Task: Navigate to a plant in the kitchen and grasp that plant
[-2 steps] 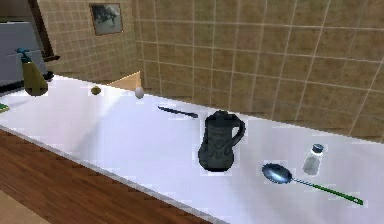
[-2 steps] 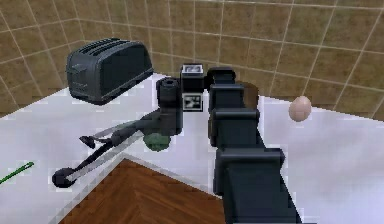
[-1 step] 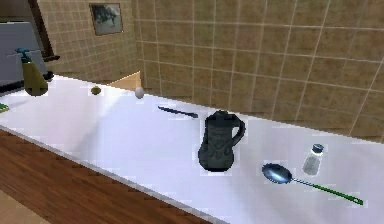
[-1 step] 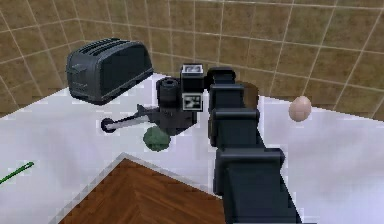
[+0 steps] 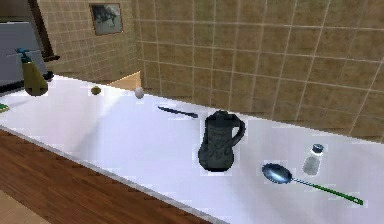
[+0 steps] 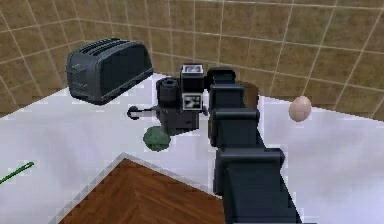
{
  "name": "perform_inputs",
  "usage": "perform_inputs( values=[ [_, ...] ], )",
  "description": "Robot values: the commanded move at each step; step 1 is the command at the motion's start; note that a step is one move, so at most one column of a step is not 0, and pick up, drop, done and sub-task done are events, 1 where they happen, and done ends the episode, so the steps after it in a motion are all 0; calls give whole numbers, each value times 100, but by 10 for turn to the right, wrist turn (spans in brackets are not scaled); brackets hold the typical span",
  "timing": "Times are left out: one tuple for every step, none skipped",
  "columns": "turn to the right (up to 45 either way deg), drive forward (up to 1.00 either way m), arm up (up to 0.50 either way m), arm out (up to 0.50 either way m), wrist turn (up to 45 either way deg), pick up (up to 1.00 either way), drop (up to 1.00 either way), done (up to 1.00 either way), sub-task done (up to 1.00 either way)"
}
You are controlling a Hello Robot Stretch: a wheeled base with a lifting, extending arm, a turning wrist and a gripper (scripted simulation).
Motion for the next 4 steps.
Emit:
perform_inputs(
  values=[
    [0, 0, -12, 0, 0, 0, 0, 0, 0],
    [0, 0, 0, 0, 0, 100, 0, 0, 0],
    [0, 0, 10, 0, 0, 0, 0, 0, 0],
    [0, 0, 0, 0, 0, 0, 0, 100, 0]
  ],
)
